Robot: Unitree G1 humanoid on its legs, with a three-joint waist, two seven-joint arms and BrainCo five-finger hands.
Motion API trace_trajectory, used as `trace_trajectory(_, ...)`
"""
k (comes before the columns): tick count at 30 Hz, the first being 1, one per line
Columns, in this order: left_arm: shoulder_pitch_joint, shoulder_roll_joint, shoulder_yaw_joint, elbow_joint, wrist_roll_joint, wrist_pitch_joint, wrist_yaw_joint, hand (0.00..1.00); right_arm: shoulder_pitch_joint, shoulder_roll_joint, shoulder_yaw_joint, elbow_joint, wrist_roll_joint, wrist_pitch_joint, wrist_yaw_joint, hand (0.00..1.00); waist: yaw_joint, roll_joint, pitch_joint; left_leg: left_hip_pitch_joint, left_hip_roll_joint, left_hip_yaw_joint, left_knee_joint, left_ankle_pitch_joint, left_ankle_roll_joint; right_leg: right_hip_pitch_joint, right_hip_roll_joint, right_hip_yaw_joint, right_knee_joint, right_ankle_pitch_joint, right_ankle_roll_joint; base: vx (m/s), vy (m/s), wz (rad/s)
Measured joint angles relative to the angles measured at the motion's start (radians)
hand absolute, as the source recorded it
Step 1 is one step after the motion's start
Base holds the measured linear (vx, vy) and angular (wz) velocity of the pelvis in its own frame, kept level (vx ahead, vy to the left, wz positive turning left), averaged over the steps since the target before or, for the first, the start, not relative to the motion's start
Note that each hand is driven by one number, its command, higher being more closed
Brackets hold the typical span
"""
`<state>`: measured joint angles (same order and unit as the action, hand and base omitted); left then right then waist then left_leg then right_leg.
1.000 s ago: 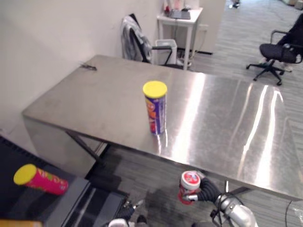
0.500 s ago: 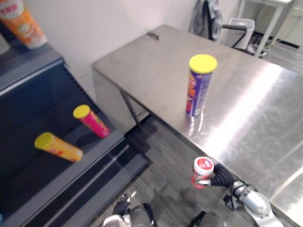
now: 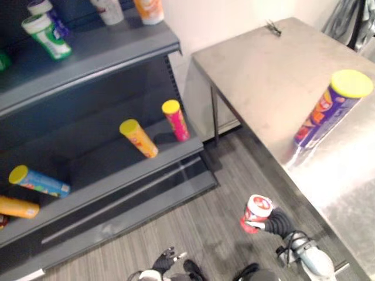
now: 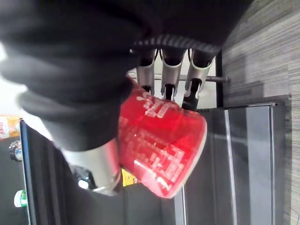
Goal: Put the gum and the chips on the shelf.
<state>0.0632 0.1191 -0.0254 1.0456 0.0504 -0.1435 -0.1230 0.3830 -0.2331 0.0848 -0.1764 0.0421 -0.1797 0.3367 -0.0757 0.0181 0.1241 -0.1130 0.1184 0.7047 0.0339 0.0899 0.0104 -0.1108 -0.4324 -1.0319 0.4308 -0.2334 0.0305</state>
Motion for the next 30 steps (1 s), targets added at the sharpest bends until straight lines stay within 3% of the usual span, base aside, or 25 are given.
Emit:
trace_trajectory(3, 0.0, -0.003, -0.009, -0.008, -0.007, 0.001, 0.001, 0.0, 0.0, 0.009, -0.008, 0.031, -0.007, 0.004, -0.024, 1.0, 0.006, 0.0, 0.016, 0.043, -0.022, -0.002, -0.05, -0.039, -0.044, -0.01, -0.026, 0.031, 0.056, -0.002, -0.003, -0.11, 0.115, -0.13)
trace_trajectory(7, 0.0, -0.001, -0.017, -0.014, -0.009, 0.001, 0.002, 0.0, 0.023, 0.028, 0.006, 0.048, -0.028, 0.022, -0.033, 1.0, 0.023, -0.004, 0.034, 0.083, -0.032, 0.021, -0.042, -0.105, -0.052, -0.013, -0.029, 0.099, 0.046, 0.018, 0.006, -0.13, 0.079, -0.38)
trace_trajectory(11, 0.002, 0.0, -0.004, -0.023, -0.009, 0.002, 0.008, 0.0, 0.04, 0.034, 0.034, 0.073, -0.033, 0.037, -0.032, 1.0, 0.025, 0.003, 0.047, 0.079, -0.036, 0.053, -0.071, -0.1, -0.058, -0.047, 0.017, 0.155, -0.03, 0.07, 0.014, -0.15, 0.06, -0.37)
trace_trajectory(16, 0.005, 0.001, 0.016, -0.03, -0.01, 0.002, 0.007, 0.0, 0.061, 0.036, 0.043, 0.077, -0.042, 0.044, -0.029, 1.0, 0.026, -0.004, 0.054, 0.074, -0.036, 0.053, -0.055, -0.1, -0.058, -0.055, 0.012, 0.166, -0.024, 0.07, 0.016, -0.04, 0.012, -0.04)
trace_trajectory(20, 0.003, 0.0, 0.029, -0.044, -0.051, 0.003, 0.007, 0.0, 0.052, 0.039, 0.041, 0.08, -0.042, 0.044, -0.03, 1.0, 0.032, -0.013, 0.077, 0.04, -0.008, 0.048, 0.042, -0.136, -0.029, -0.059, -0.001, 0.163, -0.002, 0.066, 0.008, 0.02, 0.009, 0.05)
trace_trajectory(25, -0.003, -0.007, 0.056, -0.055, -0.165, 0.016, 0.032, 0.0, 0.043, 0.046, 0.044, 0.119, -0.045, 0.045, -0.058, 1.0, 0.053, -0.011, 0.097, -0.028, 0.081, 0.026, 0.274, -0.257, -0.002, -0.037, -0.005, 0.145, 0.026, 0.069, 0.0, 0.05, 0.015, 0.06)
trace_trajectory(27, -0.001, -0.008, 0.071, -0.059, -0.199, 0.016, 0.048, 0.0, 0.042, 0.048, 0.044, 0.119, -0.055, 0.044, -0.071, 1.0, 0.057, -0.015, 0.101, -0.029, 0.09, 0.017, 0.312, -0.291, -0.004, -0.01, -0.012, 0.128, 0.028, 0.068, 0.002, 0.0, 0.056, 0.18)
trace_trajectory(30, 0.002, -0.002, 0.077, -0.061, -0.227, 0.017, 0.068, 0.0, 0.046, 0.058, 0.03, 0.158, -0.084, 0.045, -0.101, 1.0, 0.053, -0.025, 0.108, -0.041, 0.081, -0.026, 0.37, -0.351, 0.008, 0.031, -0.061, 0.094, 0.08, 0.065, 0.017, 0.0, 0.093, 0.47)
